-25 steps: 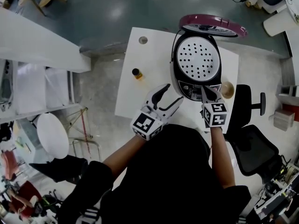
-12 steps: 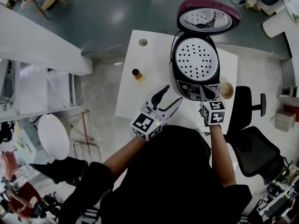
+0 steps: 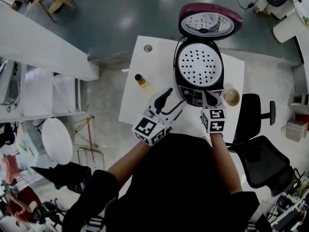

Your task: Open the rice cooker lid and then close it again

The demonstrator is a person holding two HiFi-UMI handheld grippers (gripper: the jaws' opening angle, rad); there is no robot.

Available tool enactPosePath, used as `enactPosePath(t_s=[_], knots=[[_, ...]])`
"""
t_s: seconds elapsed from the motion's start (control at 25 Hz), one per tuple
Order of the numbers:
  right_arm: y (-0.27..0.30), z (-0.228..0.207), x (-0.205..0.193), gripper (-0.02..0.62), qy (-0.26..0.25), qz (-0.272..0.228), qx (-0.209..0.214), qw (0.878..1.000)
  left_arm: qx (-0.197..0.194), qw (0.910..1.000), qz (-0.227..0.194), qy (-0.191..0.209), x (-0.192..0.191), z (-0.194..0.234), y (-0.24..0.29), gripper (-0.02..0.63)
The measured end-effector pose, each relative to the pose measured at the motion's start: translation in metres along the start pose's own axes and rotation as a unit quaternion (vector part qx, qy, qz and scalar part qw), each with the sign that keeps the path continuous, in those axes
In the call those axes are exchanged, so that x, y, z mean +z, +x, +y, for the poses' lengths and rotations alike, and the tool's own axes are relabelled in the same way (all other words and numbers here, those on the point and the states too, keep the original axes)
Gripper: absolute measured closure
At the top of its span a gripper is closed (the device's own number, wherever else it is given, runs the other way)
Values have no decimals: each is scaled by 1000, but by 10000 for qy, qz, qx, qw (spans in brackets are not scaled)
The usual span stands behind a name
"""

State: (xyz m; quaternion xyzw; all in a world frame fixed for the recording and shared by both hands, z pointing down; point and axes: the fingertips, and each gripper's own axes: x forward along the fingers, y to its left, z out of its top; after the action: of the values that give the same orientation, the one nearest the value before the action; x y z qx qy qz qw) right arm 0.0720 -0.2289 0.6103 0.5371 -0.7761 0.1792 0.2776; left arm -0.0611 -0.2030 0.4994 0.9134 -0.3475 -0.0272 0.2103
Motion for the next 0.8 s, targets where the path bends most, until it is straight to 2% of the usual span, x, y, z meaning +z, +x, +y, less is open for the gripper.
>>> enactPosePath(t_s=[0.28,0.48,0.8], knots=[[-29,-10,24,596,158,-495,396,9979,233,9995,-135,156,24,-9,10,362],[-56,-21,38,597,303,-777,543,9950,344,9983,-224,422,43,-14,24,362],[-69,-21,47,595,339,-915,882,9913,244,9967,-268,720,85,-17,50,362]])
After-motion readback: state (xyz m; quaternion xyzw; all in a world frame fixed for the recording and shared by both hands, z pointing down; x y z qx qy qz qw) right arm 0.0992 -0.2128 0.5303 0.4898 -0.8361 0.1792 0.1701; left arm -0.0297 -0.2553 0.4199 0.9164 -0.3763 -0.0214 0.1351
